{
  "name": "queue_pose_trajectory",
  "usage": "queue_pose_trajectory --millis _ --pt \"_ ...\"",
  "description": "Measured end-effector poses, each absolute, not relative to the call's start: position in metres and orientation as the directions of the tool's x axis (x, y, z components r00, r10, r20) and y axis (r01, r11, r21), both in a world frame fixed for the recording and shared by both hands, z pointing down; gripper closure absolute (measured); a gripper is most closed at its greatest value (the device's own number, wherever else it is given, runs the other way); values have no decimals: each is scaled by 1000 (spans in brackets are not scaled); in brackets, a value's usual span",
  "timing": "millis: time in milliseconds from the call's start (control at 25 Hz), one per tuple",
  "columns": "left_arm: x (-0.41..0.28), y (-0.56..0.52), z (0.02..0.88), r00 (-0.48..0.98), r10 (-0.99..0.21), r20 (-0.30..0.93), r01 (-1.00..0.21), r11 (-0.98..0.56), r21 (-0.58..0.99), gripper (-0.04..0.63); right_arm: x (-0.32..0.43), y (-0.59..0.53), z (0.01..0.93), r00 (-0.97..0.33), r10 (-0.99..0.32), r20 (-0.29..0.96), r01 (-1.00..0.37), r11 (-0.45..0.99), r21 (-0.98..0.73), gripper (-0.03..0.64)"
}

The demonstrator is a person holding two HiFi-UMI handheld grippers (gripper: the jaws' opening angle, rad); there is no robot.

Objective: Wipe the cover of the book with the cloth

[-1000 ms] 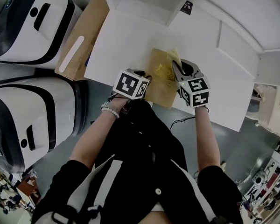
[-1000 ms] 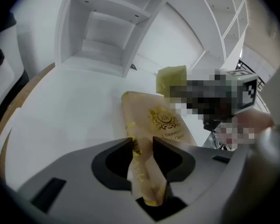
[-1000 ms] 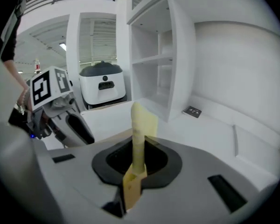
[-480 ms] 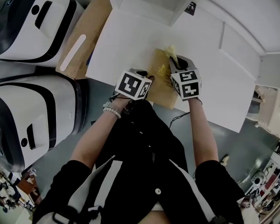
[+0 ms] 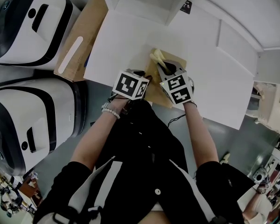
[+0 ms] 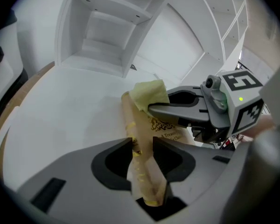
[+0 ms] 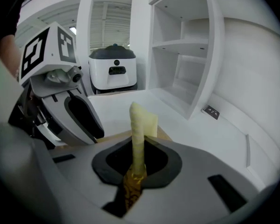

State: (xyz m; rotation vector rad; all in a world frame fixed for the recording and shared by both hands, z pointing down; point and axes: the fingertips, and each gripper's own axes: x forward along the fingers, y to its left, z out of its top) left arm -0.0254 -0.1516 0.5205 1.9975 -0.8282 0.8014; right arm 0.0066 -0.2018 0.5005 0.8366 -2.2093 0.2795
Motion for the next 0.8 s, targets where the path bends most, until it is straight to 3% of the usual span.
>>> queue_pose_trajectory --millis 520,800 --pt "-58 -168 481 644 -344 683 -758 -408 509 457 -22 -156 501 -571 -411 711 -566 824 23 581" --pt "-65 -169 487 624 -341 703 -773 -402 491 457 -32 -122 503 -580 -375 723 -517 856 29 581"
